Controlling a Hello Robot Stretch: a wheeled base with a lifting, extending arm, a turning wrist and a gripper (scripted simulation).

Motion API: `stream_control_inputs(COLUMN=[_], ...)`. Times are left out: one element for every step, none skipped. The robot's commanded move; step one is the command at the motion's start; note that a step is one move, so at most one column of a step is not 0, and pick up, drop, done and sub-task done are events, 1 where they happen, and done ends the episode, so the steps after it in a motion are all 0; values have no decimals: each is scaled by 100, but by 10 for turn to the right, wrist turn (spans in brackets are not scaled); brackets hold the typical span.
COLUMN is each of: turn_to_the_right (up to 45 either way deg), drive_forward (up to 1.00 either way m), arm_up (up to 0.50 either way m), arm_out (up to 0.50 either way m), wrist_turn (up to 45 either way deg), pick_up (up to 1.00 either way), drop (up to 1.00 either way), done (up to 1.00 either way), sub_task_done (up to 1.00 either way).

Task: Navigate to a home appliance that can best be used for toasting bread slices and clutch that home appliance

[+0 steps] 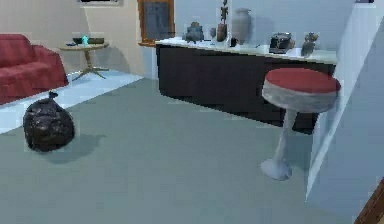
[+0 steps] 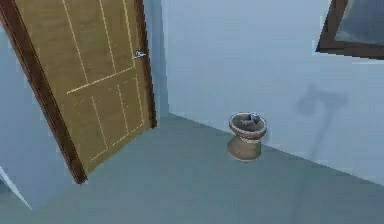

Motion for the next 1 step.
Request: stream_control_inputs(turn_to_the_right=[0], drive_forward=[100], arm_up=[0], arm_out=[0], wrist_turn=[0], pick_up=[0], drop=[0], done=[0], sub_task_done=[0])
